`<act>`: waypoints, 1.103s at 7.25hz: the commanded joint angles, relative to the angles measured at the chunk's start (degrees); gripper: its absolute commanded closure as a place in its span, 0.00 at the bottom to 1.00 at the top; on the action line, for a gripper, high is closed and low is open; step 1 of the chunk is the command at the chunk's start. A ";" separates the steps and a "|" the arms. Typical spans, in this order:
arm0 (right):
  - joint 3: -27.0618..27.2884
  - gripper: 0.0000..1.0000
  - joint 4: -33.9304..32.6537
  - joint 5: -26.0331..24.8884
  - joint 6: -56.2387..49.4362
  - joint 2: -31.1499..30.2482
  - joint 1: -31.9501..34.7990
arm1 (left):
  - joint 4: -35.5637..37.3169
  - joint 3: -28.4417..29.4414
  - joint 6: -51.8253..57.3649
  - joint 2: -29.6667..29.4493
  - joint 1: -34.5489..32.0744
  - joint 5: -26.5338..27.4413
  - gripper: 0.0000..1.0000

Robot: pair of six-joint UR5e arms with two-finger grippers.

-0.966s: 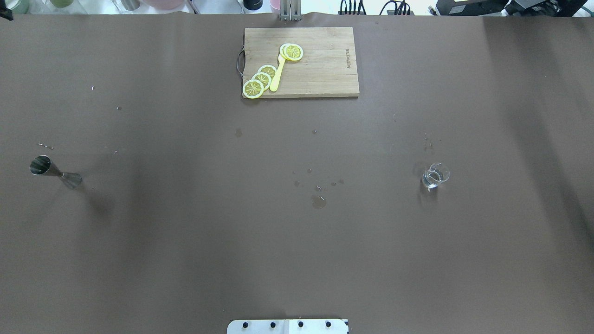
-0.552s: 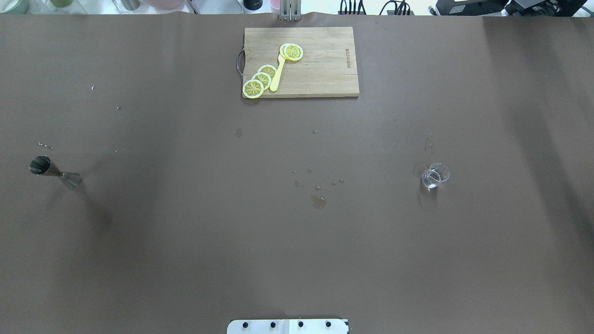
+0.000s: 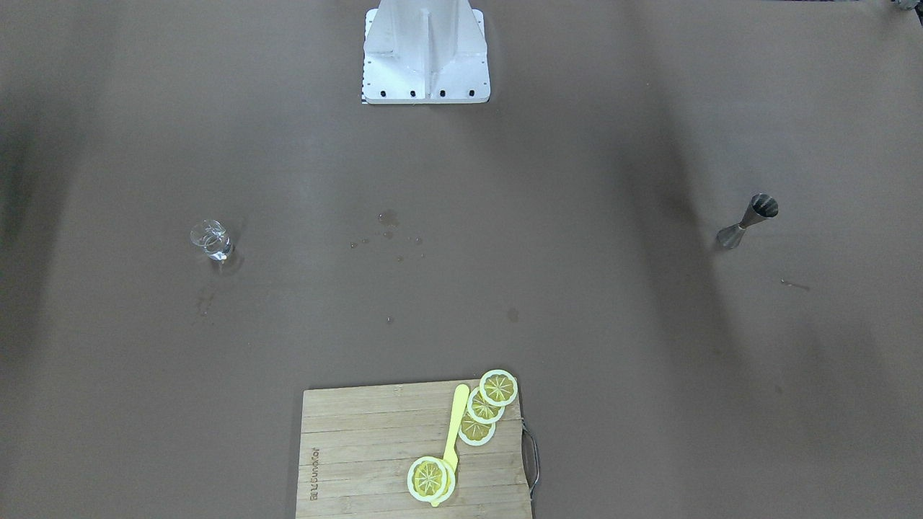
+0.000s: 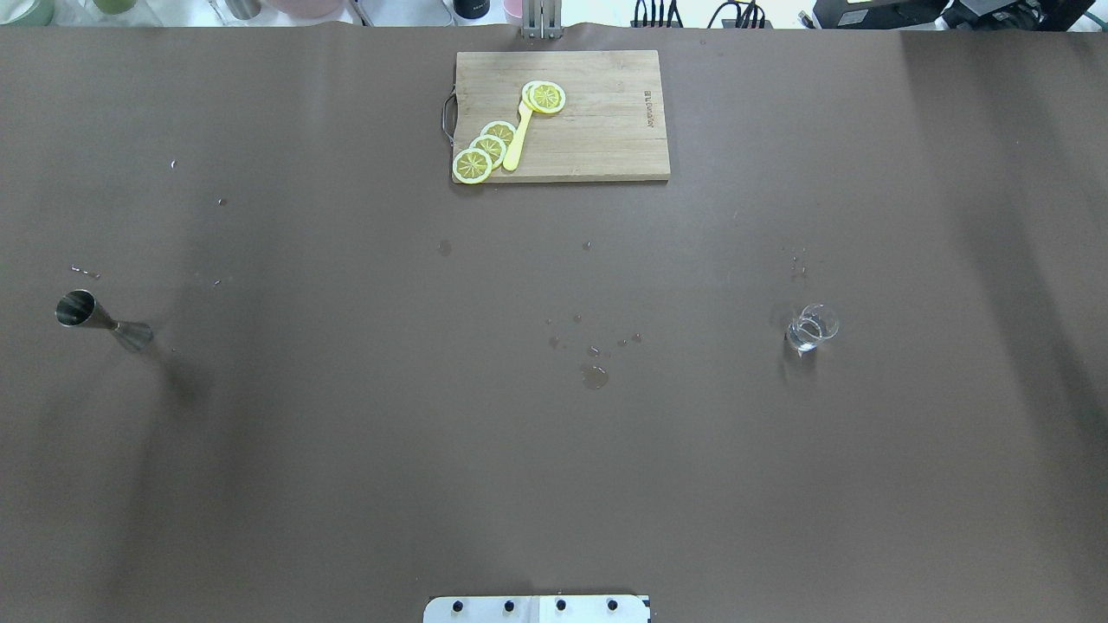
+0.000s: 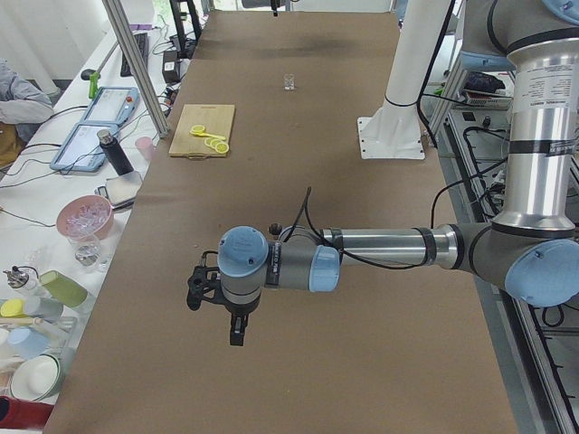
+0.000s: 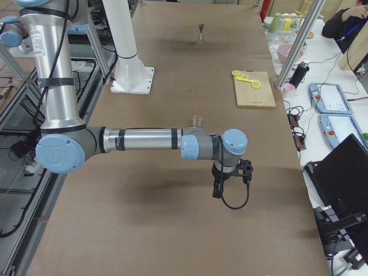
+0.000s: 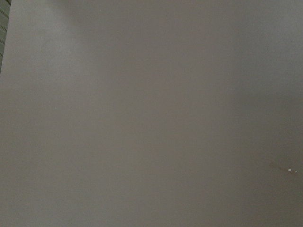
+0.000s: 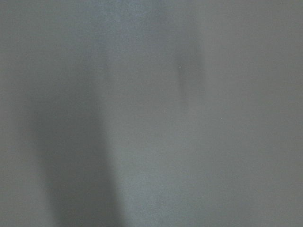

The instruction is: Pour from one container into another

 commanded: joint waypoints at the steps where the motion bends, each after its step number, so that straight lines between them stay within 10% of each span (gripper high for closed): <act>1: 3.60 0.00 -0.20 1.19 0.07 -2.32 1.01 | 0.10 -0.33 3.47 1.77 -0.12 -1.05 0.01; 8: 4.77 0.00 -0.12 0.66 0.69 -3.04 0.92 | 0.37 -0.24 2.59 5.02 -1.09 -7.48 0.01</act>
